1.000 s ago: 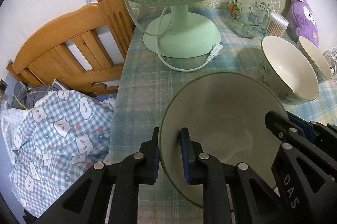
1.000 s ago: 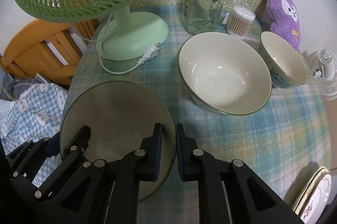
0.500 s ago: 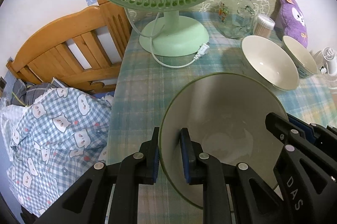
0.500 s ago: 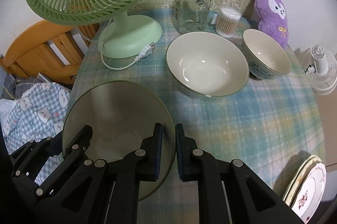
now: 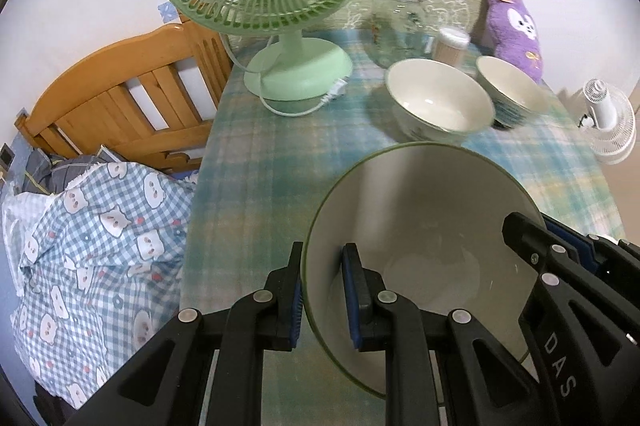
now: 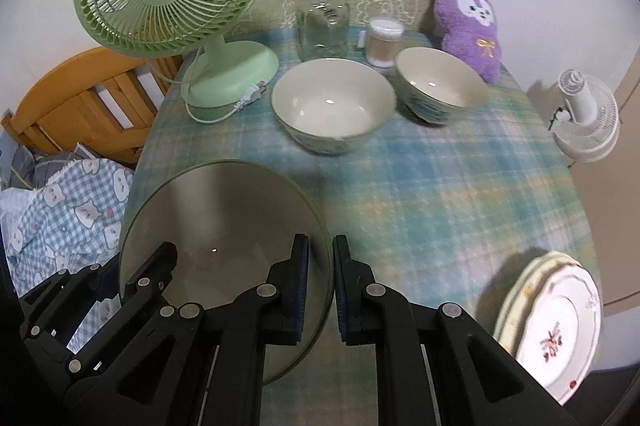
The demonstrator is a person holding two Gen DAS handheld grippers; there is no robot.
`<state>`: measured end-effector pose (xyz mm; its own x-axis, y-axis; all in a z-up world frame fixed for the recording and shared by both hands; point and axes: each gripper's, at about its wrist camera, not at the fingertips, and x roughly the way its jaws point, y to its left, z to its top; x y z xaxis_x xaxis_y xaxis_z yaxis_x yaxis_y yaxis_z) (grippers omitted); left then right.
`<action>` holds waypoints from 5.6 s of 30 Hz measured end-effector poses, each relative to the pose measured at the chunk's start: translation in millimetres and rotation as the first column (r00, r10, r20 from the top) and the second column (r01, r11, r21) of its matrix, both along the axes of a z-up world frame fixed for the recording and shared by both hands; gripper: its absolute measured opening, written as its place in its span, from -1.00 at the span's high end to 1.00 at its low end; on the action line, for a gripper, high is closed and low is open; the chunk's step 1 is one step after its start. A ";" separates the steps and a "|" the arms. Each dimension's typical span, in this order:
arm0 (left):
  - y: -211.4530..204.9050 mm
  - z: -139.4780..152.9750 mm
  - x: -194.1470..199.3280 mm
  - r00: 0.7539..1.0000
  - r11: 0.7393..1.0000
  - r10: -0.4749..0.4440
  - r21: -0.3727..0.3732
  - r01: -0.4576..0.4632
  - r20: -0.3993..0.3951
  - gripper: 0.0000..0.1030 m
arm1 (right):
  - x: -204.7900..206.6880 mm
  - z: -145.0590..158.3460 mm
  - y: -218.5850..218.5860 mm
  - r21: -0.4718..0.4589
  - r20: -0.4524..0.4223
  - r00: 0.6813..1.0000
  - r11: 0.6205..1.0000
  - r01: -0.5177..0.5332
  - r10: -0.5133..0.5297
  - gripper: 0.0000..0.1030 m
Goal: Organize plates and bowls
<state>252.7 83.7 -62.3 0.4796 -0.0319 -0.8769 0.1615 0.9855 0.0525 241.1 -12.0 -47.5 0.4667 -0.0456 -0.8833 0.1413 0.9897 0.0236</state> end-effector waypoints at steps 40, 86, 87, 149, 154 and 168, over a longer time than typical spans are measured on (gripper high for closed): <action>-81.5 -43.7 -132.1 0.994 0.996 0.084 0.029 -0.082 -0.065 0.20 | -123.9 -52.6 -86.3 0.029 -0.075 0.988 0.991 -0.133 0.134 0.64; -64.9 59.1 56.0 0.990 0.997 0.069 0.030 -0.073 0.124 -0.71 | 58.0 55.5 -92.1 0.023 0.118 0.988 0.995 -0.100 0.097 -0.42; -65.1 56.2 62.5 0.990 0.997 0.066 0.035 -0.071 0.124 -0.71 | 66.2 51.9 -91.3 0.022 0.116 0.989 0.995 -0.099 0.095 -0.41; -74.5 -18.6 110.4 1.000 1.000 0.005 0.021 -0.005 -0.001 0.69 | 120.0 -31.8 -81.5 -0.011 -0.032 0.999 1.000 -0.002 0.002 0.66; -70.7 2.1 85.2 0.999 0.999 0.027 0.020 -0.028 0.021 0.68 | 95.4 -11.2 -80.0 -0.009 -0.009 1.000 1.000 -0.019 0.019 0.66; -63.5 55.6 -7.1 0.994 0.997 0.081 0.003 -0.082 0.075 0.68 | 4.8 48.4 -73.2 -0.017 0.053 0.996 0.998 -0.067 0.068 0.66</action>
<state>245.6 20.2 -6.7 0.5449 0.0156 -0.8383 0.0758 0.9948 0.0678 246.0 -85.2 0.8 0.5154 -0.0258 -0.8566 0.0730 0.9972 0.0139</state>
